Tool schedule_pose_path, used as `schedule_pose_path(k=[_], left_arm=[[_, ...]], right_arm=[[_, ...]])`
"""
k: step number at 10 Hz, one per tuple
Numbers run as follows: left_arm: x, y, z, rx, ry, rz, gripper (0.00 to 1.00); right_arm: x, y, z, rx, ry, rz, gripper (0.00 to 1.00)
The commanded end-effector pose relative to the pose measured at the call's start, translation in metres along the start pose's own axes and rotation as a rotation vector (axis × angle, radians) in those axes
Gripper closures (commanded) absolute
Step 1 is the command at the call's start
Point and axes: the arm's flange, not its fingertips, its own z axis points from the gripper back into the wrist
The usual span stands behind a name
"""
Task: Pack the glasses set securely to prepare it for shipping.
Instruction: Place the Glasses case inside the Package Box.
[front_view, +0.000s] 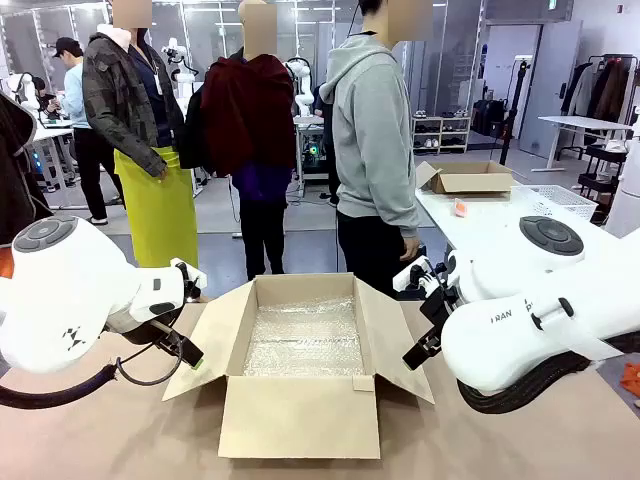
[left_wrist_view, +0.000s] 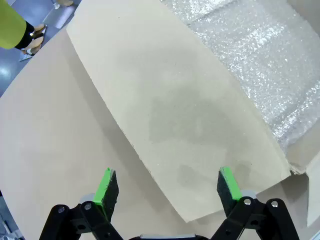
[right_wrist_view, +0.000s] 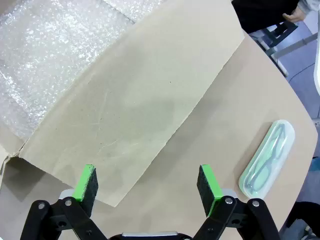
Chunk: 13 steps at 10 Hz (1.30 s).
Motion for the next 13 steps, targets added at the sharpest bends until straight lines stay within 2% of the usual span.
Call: schedule_pose_path(k=[1, 13], left_arm=[[0.0000, -0.0001, 0.0000, 0.000, 0.000, 0.000, 0.00], [0.0000, -0.0001, 0.0000, 0.000, 0.000, 0.000, 0.00]], right_arm=[[0.0000, 0.0000, 0.0000, 0.000, 0.000, 0.000, 0.00], [0.0000, 0.0000, 0.0000, 0.000, 0.000, 0.000, 0.00]])
